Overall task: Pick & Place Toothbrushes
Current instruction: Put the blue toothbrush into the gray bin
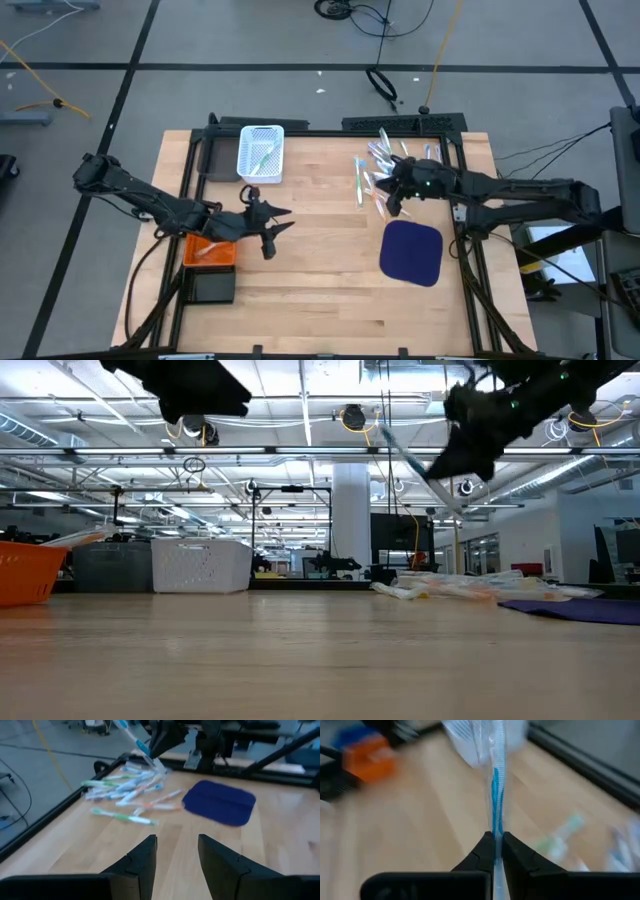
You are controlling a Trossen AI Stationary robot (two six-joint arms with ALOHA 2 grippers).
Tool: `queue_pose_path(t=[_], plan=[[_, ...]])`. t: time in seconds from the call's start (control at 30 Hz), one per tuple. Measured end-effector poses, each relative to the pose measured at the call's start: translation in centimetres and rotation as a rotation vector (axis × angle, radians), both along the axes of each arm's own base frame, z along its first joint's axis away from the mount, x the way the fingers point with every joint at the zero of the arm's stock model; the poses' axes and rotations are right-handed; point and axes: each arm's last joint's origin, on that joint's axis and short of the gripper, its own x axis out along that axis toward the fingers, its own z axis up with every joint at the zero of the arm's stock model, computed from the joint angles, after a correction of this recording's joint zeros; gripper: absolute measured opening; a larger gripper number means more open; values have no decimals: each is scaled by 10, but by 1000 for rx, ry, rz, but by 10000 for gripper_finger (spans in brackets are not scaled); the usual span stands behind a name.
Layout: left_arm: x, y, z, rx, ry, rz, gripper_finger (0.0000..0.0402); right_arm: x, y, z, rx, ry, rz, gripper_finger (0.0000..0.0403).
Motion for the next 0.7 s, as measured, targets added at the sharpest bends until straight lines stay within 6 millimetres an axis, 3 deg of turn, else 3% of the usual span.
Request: queue_pose_path(t=[0.3, 0.53, 0.7], plan=[[5, 2, 15, 3, -143, -2, 147, 25, 37, 22, -93, -291, 201, 10], [17, 7, 20, -17, -237, -109, 147, 43, 58, 18, -131, -371, 298, 10], [35, 7, 10, 16, -277, -129, 147, 54, 68, 12, -145, -397, 336, 10]])
